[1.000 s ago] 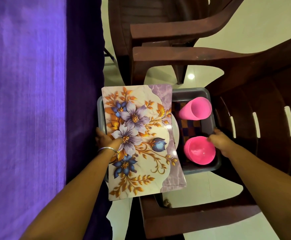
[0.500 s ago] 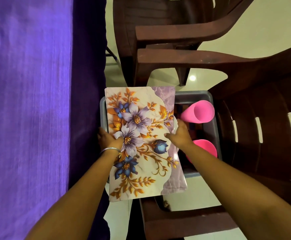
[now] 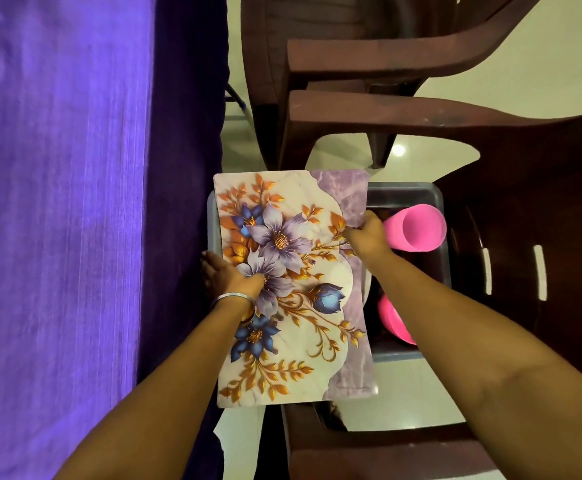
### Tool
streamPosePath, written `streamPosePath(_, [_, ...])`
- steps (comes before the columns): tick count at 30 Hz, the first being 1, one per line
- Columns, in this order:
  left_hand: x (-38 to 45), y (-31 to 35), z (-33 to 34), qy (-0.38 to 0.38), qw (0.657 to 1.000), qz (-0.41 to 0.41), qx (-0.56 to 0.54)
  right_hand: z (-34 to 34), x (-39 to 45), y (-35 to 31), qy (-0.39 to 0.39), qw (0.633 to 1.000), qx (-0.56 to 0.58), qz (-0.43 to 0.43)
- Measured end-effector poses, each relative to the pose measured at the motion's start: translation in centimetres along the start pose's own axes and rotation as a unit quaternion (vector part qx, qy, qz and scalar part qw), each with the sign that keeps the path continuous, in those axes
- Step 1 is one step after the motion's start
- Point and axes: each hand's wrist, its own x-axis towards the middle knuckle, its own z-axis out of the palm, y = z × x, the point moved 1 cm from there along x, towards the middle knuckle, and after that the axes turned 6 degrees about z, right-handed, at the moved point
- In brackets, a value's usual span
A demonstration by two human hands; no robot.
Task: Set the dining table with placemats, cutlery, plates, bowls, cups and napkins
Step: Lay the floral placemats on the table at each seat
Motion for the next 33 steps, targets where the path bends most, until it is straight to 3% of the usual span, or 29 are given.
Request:
streamPosePath(4, [-0.9,0.7,-1.1,-0.021,1.0,0.011,-0.011,-2.0,-3.9,-1.8,-0.008,0.989,-0.066,-0.128])
streamPosePath(9, [-6.2,3.0,-3.0,-0.036,0.988,0.101,-0.109,-5.4,-13.1,-5.5,0.007,0.969,-0.001,-0.245])
streamPosePath(15, [-16.0,4.3,-7.1,-0.027,0.937,0.244,-0.25,-10.7,-26.8,-9.0,0.009,0.931,0.087,-0.354])
streamPosePath(21, [-24.7,1.2,-14.3,0.029,0.9,0.253,-0.353,-12.8,-41.4,-11.0,-0.056,0.872,0.063,-0.482])
streamPosePath(24, [-27.5,-1.1,-18.8,0.074,0.876,0.258,-0.4,-13.0,-47.3,-12.5,-0.088,0.85,0.058,-0.515])
streamPosePath(28, [-29.3,-4.7,-24.2,0.044,0.85,0.306,-0.428,-11.4,-53.2,-14.8,-0.155,0.829,0.112,-0.526])
streamPosePath(33, [-30.8,-10.9,-30.5,0.027,0.808,0.351,-0.473,-6.6,-56.4,-17.2,-0.195,0.843,0.198,-0.46])
